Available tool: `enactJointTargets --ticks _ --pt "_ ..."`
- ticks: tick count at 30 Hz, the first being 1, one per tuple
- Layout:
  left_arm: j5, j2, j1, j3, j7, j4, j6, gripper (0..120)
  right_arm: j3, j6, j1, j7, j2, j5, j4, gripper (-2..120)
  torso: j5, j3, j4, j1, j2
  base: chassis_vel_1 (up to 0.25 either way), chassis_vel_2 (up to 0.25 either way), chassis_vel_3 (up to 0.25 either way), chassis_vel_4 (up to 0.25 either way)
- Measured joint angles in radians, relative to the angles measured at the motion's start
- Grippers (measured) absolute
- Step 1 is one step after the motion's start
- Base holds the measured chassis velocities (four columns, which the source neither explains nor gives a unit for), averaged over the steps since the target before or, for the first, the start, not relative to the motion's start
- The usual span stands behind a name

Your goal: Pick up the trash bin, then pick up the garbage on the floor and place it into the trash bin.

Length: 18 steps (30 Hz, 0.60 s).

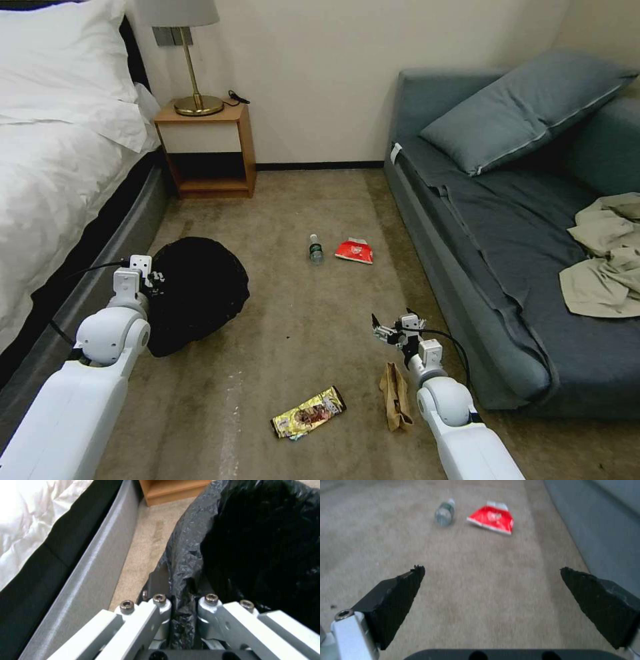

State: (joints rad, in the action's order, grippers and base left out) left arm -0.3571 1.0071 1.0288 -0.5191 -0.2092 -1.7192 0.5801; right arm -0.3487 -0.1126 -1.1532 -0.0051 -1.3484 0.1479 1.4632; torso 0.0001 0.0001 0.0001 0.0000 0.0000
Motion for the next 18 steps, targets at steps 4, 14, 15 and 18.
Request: enactJointTargets --ticks 4,14,15,18 --pt "0.002 0.005 0.005 0.006 0.001 -0.013 0.0 4 0.027 -0.054 -0.012 0.025 0.014 0.028 0.012 100 -0.0001 0.0 -0.0001 0.0 0.0 0.0 0.0 0.0 0.0" --pt "0.015 0.02 0.022 0.01 0.006 -0.039 -0.003 4 0.093 -0.103 -0.051 0.046 0.03 0.065 0.008 100 -0.0001 0.0 -0.0001 0.0 0.0 0.0 0.0 0.0 0.0" --pt "0.015 0.02 0.022 0.01 0.006 -0.039 -0.003 4 0.093 -0.103 -0.051 0.046 0.03 0.065 0.008 100 -0.0001 0.0 -0.0001 0.0 0.0 0.0 0.0 0.0 0.0" --pt "0.017 0.023 0.028 0.011 0.009 -0.047 -0.003 4 0.105 -0.106 -0.055 0.048 0.034 0.058 -0.015 100 -0.0001 0.0 -0.0001 0.0 0.0 0.0 0.0 0.0 0.0"
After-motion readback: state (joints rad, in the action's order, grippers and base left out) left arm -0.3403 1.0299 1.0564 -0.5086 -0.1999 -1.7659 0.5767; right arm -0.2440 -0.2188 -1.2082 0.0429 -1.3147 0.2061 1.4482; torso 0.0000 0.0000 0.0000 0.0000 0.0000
